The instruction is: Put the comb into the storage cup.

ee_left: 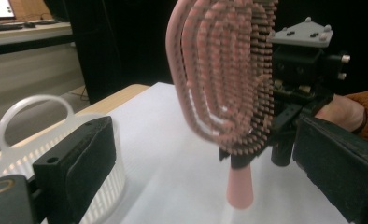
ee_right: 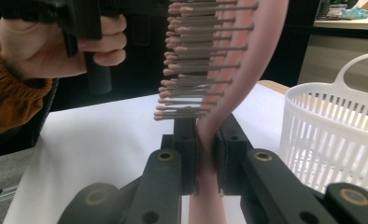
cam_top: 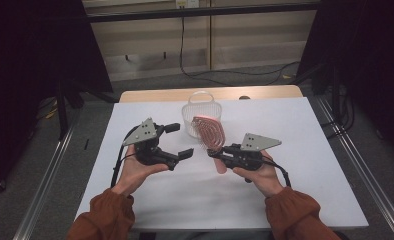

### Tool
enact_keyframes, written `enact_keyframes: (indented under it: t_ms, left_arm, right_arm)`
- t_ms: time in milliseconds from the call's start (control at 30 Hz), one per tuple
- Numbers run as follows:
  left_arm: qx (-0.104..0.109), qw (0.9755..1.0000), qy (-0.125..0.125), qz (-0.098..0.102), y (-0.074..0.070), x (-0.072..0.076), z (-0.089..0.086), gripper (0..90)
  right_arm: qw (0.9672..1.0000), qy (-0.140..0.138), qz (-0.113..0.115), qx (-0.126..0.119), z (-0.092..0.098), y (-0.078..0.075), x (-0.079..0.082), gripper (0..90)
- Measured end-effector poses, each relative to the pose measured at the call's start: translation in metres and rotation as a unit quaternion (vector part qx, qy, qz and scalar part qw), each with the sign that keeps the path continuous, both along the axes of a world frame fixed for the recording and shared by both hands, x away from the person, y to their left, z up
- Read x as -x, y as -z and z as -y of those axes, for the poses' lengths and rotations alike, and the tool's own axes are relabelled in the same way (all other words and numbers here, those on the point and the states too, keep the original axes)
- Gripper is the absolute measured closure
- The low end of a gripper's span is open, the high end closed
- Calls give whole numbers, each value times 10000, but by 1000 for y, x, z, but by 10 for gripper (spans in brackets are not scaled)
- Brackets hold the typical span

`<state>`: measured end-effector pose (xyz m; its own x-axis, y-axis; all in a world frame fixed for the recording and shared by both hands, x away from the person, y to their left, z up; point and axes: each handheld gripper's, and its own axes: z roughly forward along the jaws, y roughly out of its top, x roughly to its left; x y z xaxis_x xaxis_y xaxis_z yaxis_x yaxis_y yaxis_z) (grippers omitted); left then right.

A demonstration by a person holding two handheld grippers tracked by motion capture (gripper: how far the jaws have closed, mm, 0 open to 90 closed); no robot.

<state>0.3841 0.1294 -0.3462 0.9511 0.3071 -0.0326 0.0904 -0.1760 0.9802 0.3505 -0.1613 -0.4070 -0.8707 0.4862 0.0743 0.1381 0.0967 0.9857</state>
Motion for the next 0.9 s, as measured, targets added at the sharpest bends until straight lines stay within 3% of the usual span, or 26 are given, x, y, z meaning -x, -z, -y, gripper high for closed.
enact_keyframes:
  t_ms: [100,300,400,533,700,900]
  left_arm:
    - [60,9998,179,-93,-1,-1,7,79]
    - [-6,9997,238,9,-1,-4,11,89]
    - [114,9996,258,22,-4,-7,12,90]
    - [92,9993,331,121,-8,-10,14,104]
    - [37,9987,487,148,-11,-17,20,156]
    - [73,9980,613,118,-13,-25,31,155]
  right_arm:
    - [10000,-37,-37,-19,0,0,0,815]
    - [9998,-140,-84,-63,0,2,0,815]
    - [9997,-176,-138,-54,0,2,-1,815]
    - [9994,-254,-189,-115,-1,3,-1,815]
    - [9994,-270,-210,-85,0,4,-2,815]
    - [9993,-303,-194,-123,0,3,-2,815]
